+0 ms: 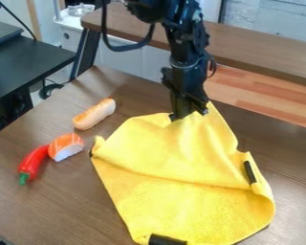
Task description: Unfold the cloth from bottom left to top right
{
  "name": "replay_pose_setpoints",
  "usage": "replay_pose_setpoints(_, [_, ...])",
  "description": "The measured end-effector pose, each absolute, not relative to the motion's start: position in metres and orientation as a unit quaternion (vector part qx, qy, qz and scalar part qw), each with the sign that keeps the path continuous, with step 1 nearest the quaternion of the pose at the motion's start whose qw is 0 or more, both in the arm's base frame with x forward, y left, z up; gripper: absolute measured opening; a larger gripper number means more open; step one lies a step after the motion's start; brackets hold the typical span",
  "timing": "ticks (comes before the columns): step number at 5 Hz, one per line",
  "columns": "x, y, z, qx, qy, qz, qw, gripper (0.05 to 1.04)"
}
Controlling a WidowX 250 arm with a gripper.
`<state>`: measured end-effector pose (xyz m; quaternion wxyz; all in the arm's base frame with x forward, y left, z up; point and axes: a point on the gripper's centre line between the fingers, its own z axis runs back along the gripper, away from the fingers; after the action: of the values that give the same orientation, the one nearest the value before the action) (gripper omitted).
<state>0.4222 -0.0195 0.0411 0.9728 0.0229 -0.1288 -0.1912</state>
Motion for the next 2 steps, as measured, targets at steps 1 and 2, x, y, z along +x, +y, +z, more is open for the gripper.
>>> replay_pose_setpoints(1, [0.437,-0.012,0.032,0.027,-0.126,-0.18,0.975,0.053])
replay_pose_setpoints(2, [0.451,-0.009,0.031,0.039,-0.135,-0.194,0.971,0.053])
